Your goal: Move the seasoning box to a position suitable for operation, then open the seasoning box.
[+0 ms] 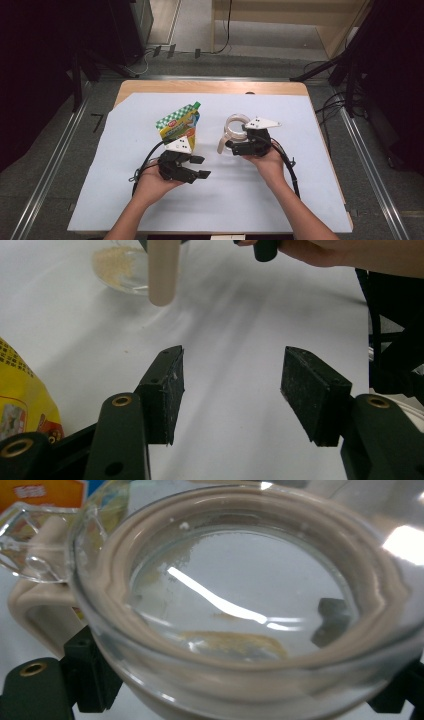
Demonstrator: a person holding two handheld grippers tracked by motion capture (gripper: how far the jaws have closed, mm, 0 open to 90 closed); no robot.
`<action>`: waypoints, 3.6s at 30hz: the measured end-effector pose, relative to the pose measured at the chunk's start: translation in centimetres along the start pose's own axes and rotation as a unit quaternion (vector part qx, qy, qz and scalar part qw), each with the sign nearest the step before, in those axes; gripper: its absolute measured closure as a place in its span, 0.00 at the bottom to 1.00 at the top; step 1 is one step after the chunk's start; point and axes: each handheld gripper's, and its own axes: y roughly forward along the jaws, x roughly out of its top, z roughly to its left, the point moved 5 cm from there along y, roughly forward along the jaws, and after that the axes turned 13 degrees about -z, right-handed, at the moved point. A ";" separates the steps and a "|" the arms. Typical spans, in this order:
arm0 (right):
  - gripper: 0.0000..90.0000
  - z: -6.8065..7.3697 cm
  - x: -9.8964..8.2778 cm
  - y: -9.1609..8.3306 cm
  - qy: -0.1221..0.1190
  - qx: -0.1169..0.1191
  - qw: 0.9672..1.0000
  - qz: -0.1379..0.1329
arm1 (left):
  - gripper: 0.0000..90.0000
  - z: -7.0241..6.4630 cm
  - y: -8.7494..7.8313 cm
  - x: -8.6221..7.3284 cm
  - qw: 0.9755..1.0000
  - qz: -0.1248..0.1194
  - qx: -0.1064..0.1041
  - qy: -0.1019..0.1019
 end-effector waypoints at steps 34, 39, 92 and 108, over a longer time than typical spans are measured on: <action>0.13 7.0 -4.8 -2.7 -0.062 0.082 0.995 0.010 | 0.86 -0.1 -0.4 0.6 0.998 -0.021 -0.022 -0.051; 0.09 6.7 -4.9 -2.8 -0.021 0.084 0.996 0.025 | 0.90 -0.2 0.1 0.1 0.999 -0.002 -0.024 -0.047; 1.00 5.5 -3.4 -9.5 0.003 0.084 0.995 0.056 | 1.00 -1.9 2.4 -0.7 0.998 0.036 -0.025 -0.045; 1.00 4.7 -3.9 -8.4 0.013 0.061 0.997 0.050 | 1.00 -3.5 5.0 -0.4 0.999 0.038 -0.028 -0.023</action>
